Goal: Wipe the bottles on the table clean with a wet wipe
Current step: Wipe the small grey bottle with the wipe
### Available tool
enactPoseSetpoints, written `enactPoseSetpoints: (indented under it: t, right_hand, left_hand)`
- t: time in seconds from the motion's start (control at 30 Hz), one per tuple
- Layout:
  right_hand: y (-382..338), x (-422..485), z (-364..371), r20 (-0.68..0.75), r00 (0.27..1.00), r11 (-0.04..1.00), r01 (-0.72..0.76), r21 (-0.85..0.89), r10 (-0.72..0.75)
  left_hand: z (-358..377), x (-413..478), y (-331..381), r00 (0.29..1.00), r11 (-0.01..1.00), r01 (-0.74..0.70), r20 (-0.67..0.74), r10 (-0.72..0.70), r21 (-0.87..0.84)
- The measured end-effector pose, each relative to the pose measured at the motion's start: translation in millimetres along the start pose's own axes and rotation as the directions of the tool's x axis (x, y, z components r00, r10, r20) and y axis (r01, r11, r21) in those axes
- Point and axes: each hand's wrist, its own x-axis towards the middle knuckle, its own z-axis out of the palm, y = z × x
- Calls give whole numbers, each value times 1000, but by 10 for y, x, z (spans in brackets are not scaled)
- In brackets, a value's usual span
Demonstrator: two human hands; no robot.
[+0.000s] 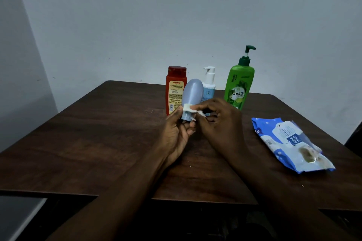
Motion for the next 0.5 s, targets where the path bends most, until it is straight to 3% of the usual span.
enactPoseSetpoints:
  t: [0.27,0.4,0.5]
  right_hand:
    - [79,215,-4,-99,984,984,-136,116,148]
    - [40,501,-82,1,962,932,-266,248,274]
    - [-9,682,-146,80,948,920,-318,228,307]
  left_hand:
    - [-32,38,-5,997,998,-56,60,55,16]
    - [-21,20,8,992,995,-69,112,61,65]
    - [-16,22,1,994,996,-45,106,37,74]
